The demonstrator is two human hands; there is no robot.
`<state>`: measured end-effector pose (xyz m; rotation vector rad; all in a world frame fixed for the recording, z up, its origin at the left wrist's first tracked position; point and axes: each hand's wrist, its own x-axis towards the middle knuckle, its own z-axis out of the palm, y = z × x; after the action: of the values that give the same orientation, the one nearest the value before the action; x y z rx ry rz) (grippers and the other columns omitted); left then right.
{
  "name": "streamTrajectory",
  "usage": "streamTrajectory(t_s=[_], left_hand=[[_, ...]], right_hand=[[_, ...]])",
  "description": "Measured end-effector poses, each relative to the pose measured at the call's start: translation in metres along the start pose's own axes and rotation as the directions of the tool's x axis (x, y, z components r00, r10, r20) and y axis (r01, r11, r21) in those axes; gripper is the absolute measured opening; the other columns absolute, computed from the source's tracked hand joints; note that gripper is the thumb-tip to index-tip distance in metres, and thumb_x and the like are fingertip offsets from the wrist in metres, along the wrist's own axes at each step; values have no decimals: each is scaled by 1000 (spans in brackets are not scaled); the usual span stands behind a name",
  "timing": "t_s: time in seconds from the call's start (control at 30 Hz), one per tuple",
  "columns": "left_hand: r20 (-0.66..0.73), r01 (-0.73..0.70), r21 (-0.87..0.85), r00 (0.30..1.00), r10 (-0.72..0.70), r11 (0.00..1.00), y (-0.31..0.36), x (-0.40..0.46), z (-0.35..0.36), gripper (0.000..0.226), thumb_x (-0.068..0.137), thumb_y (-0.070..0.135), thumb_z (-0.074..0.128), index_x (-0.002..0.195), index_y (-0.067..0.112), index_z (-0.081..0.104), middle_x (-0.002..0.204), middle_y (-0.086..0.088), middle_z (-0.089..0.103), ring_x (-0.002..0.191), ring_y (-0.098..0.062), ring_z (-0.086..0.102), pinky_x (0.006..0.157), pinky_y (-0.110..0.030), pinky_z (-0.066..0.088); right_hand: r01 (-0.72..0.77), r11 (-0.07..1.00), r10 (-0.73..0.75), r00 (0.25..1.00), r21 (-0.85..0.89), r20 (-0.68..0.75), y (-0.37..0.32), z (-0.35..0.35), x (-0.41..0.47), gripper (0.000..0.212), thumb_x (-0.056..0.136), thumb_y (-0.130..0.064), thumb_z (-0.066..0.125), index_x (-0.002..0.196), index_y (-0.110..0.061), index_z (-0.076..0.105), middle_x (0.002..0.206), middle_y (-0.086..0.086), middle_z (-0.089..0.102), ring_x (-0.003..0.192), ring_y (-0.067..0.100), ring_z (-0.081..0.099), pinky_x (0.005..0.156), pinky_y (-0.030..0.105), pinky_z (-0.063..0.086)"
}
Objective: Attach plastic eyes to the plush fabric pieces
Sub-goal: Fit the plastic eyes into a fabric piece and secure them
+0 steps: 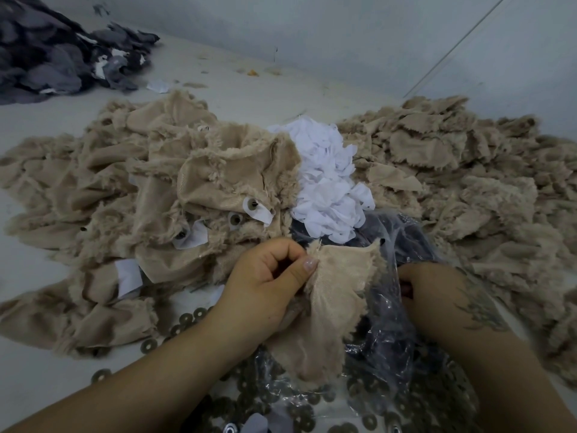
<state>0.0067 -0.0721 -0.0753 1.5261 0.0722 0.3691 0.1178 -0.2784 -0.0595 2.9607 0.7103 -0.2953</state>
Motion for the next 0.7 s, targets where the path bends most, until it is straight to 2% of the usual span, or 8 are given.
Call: streamTrajectory(t_s=[0.1,0.2,0.3,0.37,0.43,0.53,0.6,0.7], left_hand=[[0,1,-2,1000,-1,1000,1,0,0,30,92,5,61,64,15,60,49,13,50,40,5,40,41,-6,32],[-5,-2,4,1000,2,1000,0,-1,-1,29,93,7,61,64,14,60,49,13,50,41,4,40,42,-7,33],[-3,4,4,1000,-4,1000,0,0,-1,28,93,8,61,65,14,62,53,10,52,47,1,43,47,-10,37],[5,7,-16,1000,-7,1000,0,0,-1,32,93,7,61,63,19,63,54,10,53,49,1,45,49,-11,38],[10,10,-36,1000,-10,999,0,-1,-1,33,93,7,60,64,20,63,55,9,53,49,2,44,49,-11,38],[14,13,-51,1000,-13,999,-1,-1,-1,27,93,10,60,67,14,64,58,5,53,52,-1,45,50,-12,39],[20,18,-65,1000,-17,998,-2,-1,-2,23,90,16,61,68,16,65,59,2,54,53,-4,45,51,-14,40],[28,12,-66,1000,-10,998,-4,0,-3,23,91,19,64,69,18,66,62,1,55,56,-6,46,54,-15,41]], right_hand=[[-69,996,69,998,-55,-8,0,-1,2,16,95,-24,60,104,-22,73,107,0,72,101,18,64,69,18,35],[-112,991,110,993,-75,-28,1,-2,1,15,96,-24,58,88,-27,69,109,2,72,107,20,64,71,20,31],[-135,987,135,991,-83,-5,-1,-1,-4,16,96,-22,58,89,-27,71,107,2,71,106,19,65,71,19,32],[-131,988,131,991,-76,-3,2,0,-6,15,93,-20,59,94,-22,74,92,1,68,100,20,66,69,20,34],[-115,992,115,993,-56,6,1,-1,-9,15,91,-18,61,88,-21,75,79,-2,59,96,20,68,68,19,35],[-135,990,135,991,-40,10,1,-5,-7,16,90,-14,60,88,-19,75,88,3,67,93,20,67,66,17,41],[-113,993,116,991,-37,74,0,-7,-5,19,90,-13,59,95,-15,77,93,4,70,80,16,61,52,8,35],[-78,997,76,993,24,91,0,-10,-7,19,90,-14,60,97,-21,77,98,1,70,81,14,62,50,7,33]])
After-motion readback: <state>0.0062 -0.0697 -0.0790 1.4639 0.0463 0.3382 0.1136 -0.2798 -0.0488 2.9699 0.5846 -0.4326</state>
